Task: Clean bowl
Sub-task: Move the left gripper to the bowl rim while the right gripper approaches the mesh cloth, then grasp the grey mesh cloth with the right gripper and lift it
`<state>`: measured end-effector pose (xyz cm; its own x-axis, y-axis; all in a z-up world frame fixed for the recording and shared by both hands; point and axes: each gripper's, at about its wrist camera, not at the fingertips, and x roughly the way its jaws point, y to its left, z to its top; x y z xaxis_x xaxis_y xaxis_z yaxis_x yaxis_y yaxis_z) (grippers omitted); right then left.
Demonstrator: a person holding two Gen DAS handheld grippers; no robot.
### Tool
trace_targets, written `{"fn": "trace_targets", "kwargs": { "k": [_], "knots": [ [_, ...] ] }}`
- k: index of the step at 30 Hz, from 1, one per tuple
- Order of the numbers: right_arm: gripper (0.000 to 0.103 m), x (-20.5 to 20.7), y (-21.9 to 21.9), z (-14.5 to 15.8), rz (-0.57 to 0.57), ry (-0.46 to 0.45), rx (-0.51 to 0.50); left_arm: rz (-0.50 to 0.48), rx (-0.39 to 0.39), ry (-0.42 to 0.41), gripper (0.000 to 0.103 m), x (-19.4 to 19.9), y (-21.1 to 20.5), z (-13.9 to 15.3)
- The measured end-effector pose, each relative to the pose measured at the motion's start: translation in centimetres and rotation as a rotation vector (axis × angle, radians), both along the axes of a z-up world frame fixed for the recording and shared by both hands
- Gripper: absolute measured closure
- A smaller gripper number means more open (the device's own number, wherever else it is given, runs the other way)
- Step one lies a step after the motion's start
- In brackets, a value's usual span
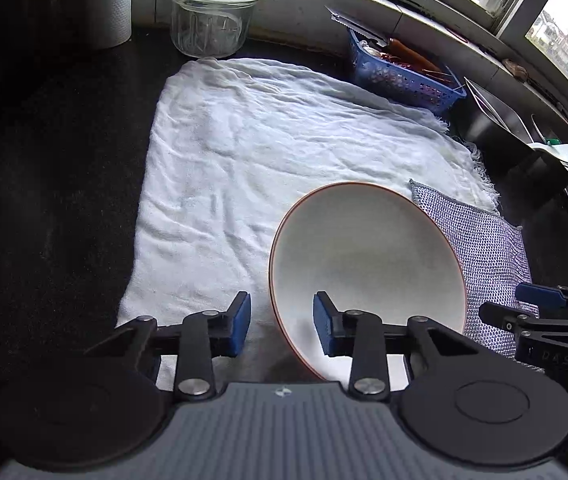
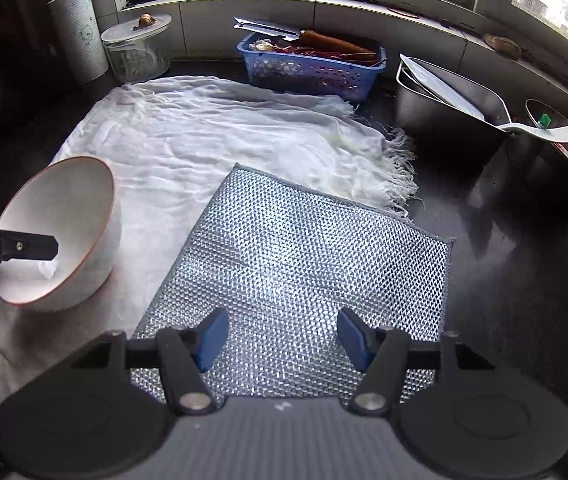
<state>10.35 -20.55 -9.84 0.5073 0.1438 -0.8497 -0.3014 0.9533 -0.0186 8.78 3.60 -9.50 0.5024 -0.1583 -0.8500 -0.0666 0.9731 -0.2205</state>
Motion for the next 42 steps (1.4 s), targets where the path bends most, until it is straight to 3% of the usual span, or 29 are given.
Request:
{"fn": "trace_targets", "kwargs": {
  "k": [4,14,18,20,21,23,24,25,26,32,34,42],
  "knots": [
    [0.042,0.5,-0.5,-0.6,-0.028,-0.006,-0.015,-0.023,0.040,-0.026,0.090,-0.1,-0.4,0.2],
    [0.043,0.9,-0.8,-1.3,-0.044,-0.029,-0.043,-0.024,0.059,-0.032,0.090,-0.1,-0.5,0.1],
    [0.081,0.3,0.2,-1.2,0.022,-0.066,-0.069,-0.024,0.057,-0.042,0.090,-0.2,-0.5,0.0],
    [0.091,0.2,0.5,-1.2,0.041,-0.064,-0.066,-0.024,0.052,-0.046,0.090,-0.3,-0.4,0.0],
    [0.091,0.2,0.5,-1.1,0.045,-0.059,-0.065,-0.026,0.049,-0.047,0.090,-0.3,-0.4,0.0],
    [0.085,0.1,0.5,-0.9,0.049,-0.046,-0.057,-0.030,0.044,-0.052,0.090,-0.4,-0.3,0.0],
    [0.059,0.0,-0.1,-0.5,0.015,-0.049,-0.023,-0.033,0.045,-0.056,0.090,-0.5,-0.3,0.0],
    [0.022,0.0,-0.8,-0.2,-0.017,-0.048,0.007,-0.038,0.047,-0.061,0.090,-0.5,-0.3,0.0],
    [0.011,-0.1,-1.4,0.0,-0.045,-0.044,0.034,-0.040,0.047,-0.065,0.090,-0.6,-0.3,-0.1],
    [0.011,0.4,-2.3,-0.7,-0.089,-0.009,0.018,-0.046,0.043,-0.070,0.090,-0.5,-0.3,-0.1],
    [0.018,0.4,-2.1,-1.6,-0.071,0.027,0.007,-0.050,0.045,-0.070,0.090,-0.5,-0.3,-0.1],
    [0.044,-0.1,-1.7,-1.3,-0.031,0.001,-0.011,-0.052,0.044,-0.070,0.090,-0.4,-0.4,-0.1]
  ]
}}
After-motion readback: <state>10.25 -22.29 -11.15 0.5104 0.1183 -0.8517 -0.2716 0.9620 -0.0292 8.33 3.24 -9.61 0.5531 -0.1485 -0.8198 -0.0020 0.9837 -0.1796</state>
